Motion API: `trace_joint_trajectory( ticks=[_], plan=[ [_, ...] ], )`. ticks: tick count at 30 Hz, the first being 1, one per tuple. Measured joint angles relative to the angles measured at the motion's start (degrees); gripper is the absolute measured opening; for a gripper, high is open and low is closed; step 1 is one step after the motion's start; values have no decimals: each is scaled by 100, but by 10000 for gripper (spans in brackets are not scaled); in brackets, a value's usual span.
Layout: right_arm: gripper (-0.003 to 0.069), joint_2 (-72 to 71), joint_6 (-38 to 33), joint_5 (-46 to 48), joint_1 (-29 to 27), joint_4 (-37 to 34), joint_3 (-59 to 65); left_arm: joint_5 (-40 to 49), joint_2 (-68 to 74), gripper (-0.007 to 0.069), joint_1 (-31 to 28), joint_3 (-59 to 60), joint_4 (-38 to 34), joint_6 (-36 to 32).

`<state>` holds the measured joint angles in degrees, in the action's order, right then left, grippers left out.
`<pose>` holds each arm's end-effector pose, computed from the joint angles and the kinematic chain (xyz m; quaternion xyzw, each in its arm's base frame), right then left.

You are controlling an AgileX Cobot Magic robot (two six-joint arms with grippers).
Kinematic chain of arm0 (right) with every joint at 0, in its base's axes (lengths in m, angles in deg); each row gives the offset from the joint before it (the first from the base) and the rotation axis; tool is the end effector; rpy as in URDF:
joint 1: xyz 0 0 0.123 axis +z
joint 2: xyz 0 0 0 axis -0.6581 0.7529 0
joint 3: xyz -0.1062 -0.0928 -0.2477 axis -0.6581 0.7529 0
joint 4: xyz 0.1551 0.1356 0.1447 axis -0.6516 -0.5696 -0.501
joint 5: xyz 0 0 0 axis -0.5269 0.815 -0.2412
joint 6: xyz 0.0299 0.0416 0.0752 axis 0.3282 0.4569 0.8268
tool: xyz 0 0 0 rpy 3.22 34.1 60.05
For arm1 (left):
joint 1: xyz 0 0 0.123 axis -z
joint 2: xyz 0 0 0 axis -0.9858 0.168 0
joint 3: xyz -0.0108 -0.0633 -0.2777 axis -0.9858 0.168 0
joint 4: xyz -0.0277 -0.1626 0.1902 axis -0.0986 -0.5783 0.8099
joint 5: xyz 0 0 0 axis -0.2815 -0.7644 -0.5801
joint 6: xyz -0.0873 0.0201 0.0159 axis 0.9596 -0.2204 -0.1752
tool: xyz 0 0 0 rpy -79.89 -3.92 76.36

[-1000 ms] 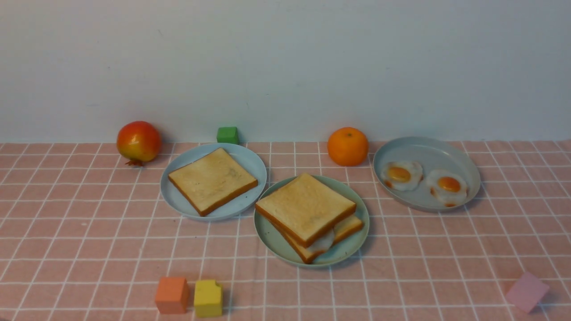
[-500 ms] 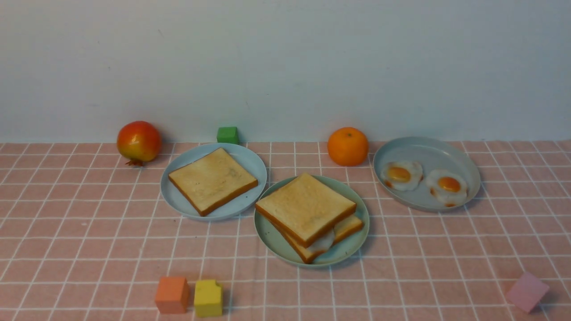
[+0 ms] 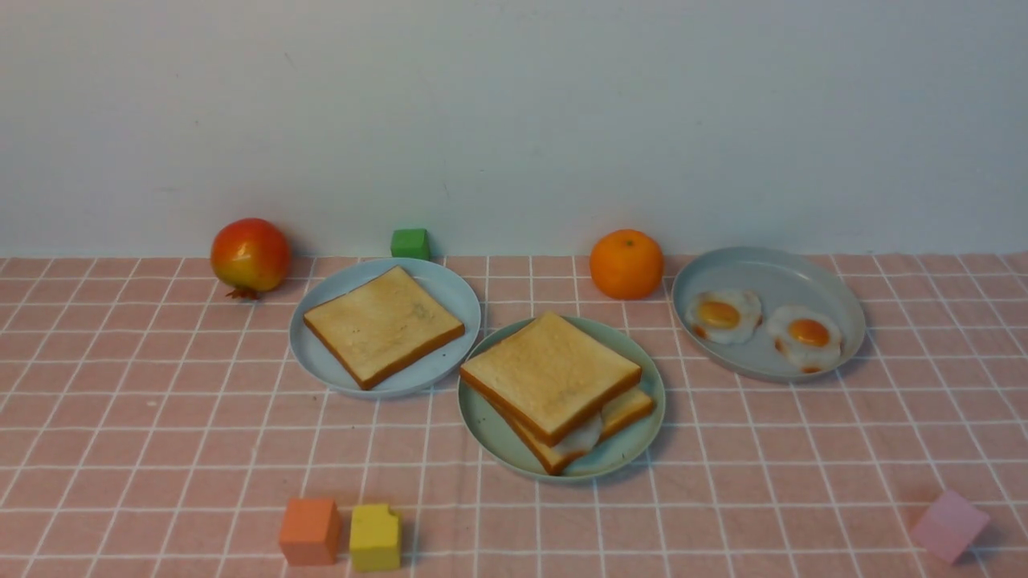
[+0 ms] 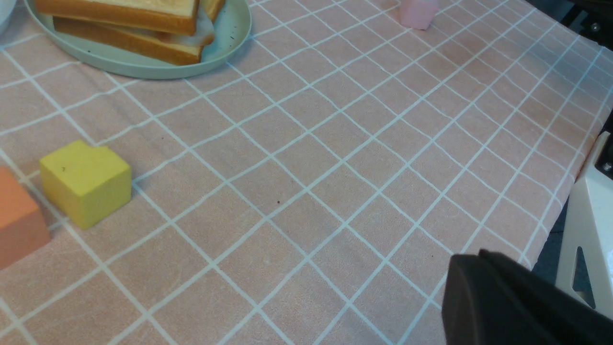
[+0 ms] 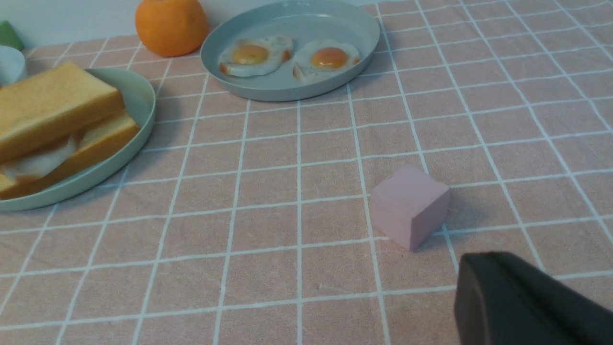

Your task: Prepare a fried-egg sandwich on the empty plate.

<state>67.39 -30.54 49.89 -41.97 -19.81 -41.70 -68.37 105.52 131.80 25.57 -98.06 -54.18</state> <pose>0.0520 0.0015 0.1707 0.0195 0.8094 0.0208 0.5865 0.0485 -0.0721 0.2275 0.2444 0.7812 -0.3593 0.4482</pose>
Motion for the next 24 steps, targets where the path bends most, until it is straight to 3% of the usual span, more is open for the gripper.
trace_joint_trajectory(
  ticks=[20, 24],
  plan=[
    [4, 0, 0, 0, 0, 0, 0, 0, 0, 13, 0, 0, -5, 0],
    [7, 0, 0, 0, 0, 0, 0, -134, 0, 13, 0, 26, 272, 8]
  ],
)
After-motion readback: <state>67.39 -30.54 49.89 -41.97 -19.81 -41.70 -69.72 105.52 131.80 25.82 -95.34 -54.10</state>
